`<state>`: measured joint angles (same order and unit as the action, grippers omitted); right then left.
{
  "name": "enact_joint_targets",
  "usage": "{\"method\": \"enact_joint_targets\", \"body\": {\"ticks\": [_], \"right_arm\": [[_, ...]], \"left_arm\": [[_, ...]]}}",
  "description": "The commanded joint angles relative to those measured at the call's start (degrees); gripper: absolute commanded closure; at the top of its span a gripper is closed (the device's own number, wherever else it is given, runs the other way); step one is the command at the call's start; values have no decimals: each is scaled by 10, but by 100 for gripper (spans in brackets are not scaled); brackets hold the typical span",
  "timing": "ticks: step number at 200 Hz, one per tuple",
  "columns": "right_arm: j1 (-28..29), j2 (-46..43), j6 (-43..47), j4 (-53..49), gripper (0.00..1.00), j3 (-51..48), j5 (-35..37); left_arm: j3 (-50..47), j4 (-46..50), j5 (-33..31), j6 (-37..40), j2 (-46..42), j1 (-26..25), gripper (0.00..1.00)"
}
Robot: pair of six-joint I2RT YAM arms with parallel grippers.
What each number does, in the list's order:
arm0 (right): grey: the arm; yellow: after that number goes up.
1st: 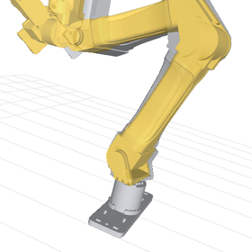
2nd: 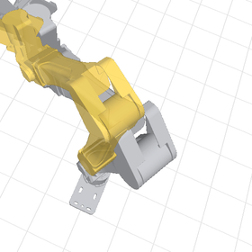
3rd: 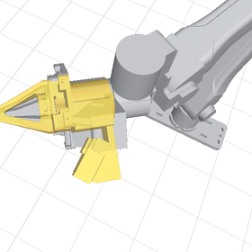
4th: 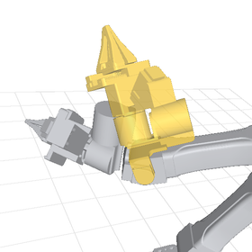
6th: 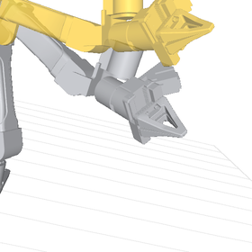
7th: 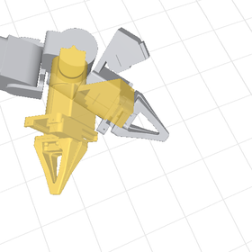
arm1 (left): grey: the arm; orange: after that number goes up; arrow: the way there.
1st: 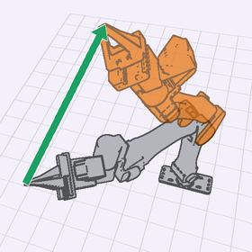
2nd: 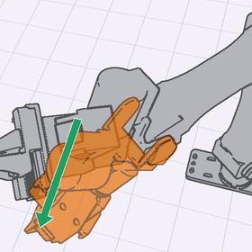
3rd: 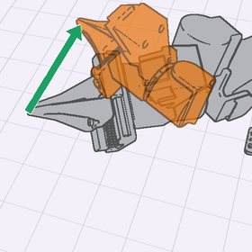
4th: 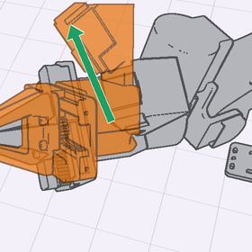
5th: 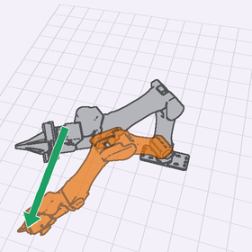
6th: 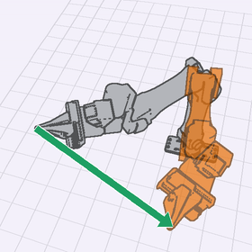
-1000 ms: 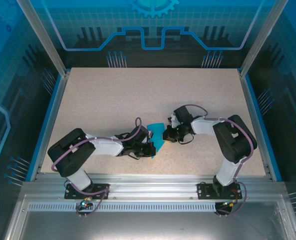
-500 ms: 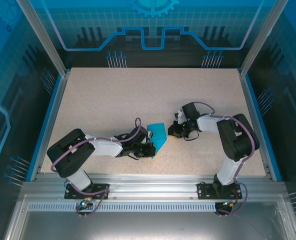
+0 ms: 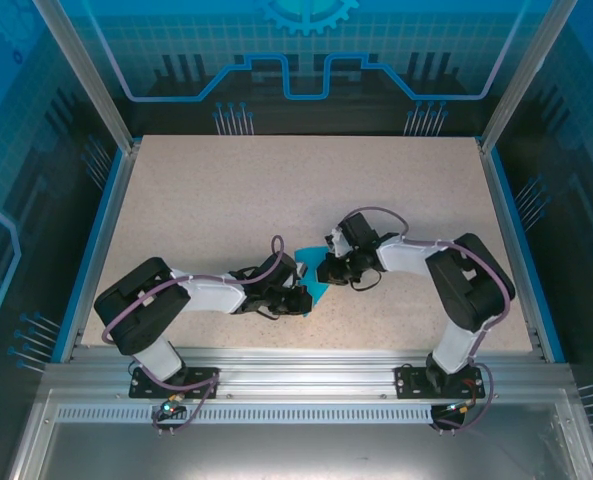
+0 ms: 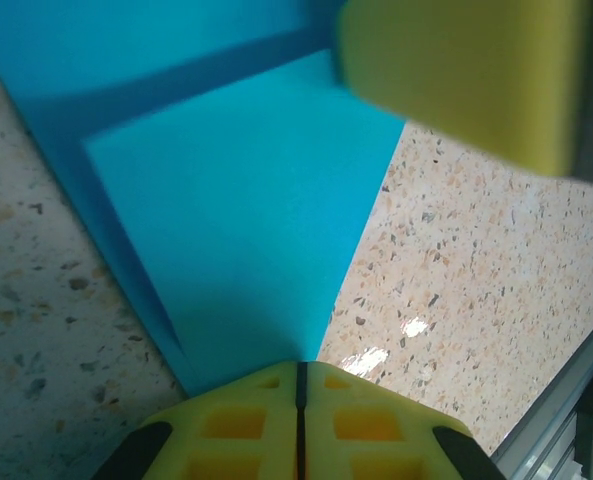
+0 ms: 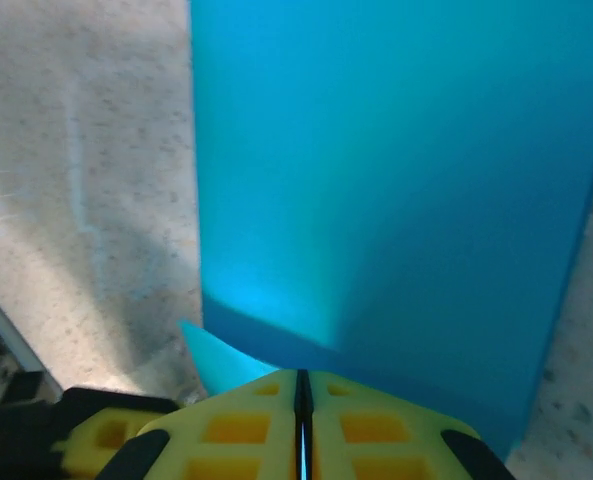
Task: Fold a paper plane with a square sheet of paper (pick it up from the middle)
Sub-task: Third fold the triangle at the center of the table.
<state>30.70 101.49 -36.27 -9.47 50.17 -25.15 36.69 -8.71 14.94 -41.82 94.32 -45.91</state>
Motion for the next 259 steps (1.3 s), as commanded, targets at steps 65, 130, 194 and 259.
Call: {"method": "enact_joint_targets", "body": {"ticks": [65,130,194,259], "right_arm": [[-6,55,-10,-20,92,20,63],[-6,50,-6,-35,92,30,56],[-8,-34,13,-81,86,58,47],[-74,-131,13,-95,64,-9,49]], "left_arm": [[-44,114,36,15,-37,-11,84],[-61,191,43,21,-60,-29,84],[-48,224,-13,8,-263,16,73],[100,180,-7,40,-112,44,74]]}}
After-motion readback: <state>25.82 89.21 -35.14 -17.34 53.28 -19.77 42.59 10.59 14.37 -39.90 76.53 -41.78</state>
